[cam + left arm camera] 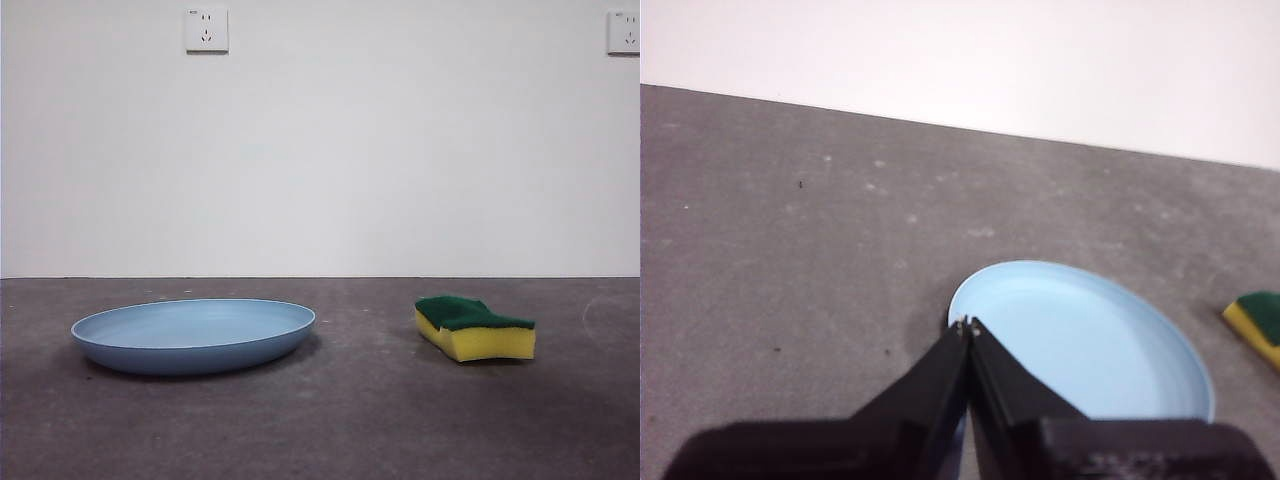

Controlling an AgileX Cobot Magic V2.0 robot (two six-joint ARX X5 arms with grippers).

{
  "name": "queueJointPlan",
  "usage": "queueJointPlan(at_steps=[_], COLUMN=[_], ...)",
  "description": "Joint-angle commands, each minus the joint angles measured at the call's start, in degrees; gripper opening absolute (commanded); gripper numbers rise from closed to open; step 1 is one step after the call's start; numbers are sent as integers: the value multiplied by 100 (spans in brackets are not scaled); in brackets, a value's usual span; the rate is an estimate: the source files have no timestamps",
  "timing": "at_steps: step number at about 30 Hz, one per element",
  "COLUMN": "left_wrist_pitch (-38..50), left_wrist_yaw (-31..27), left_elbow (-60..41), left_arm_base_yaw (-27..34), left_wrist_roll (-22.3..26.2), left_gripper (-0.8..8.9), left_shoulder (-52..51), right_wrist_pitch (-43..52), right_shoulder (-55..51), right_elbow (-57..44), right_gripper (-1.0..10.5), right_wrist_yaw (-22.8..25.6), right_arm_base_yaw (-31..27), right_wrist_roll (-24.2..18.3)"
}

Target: Pick up the plate,pick up the cloth,clean the plate with the cloth

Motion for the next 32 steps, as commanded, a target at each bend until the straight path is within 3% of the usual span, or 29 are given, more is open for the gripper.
queueJointPlan(at_steps=[1, 10, 18, 25, 27, 28, 32], left_wrist_pitch=[-109, -162, -610, -955, -946, -931, -719], left_wrist_yaw=[4, 72, 1204, 1788, 1816, 1814, 1788], left_elbow=[289, 1386, 2400, 2850, 2876, 2876, 2876], left_arm_base_yaw=[20, 17, 11, 7, 7, 7, 9], left_wrist_roll=[-129, -125, 146, 201, 197, 197, -22], left_gripper=[-6, -6, -6, 0, 10, 43, 409], left_shoulder=[232, 1447, 2903, 3976, 4164, 4227, 4424], right_wrist_pitch=[31, -13, -109, -925, -938, -935, -938], right_shoulder=[321, 1904, 3440, 4533, 4701, 4747, 4859], right_elbow=[328, 1569, 2435, 3036, 3075, 3077, 3082], right_gripper=[-9, -9, -8, 6, 81, 145, 467], right_wrist_yaw=[-160, -1145, -2391, -2702, -2695, -2684, -2638], right_arm_base_yaw=[-11, -11, -11, -11, -11, -11, -11], right_wrist_roll=[131, 129, -35, -780, -798, -796, -796])
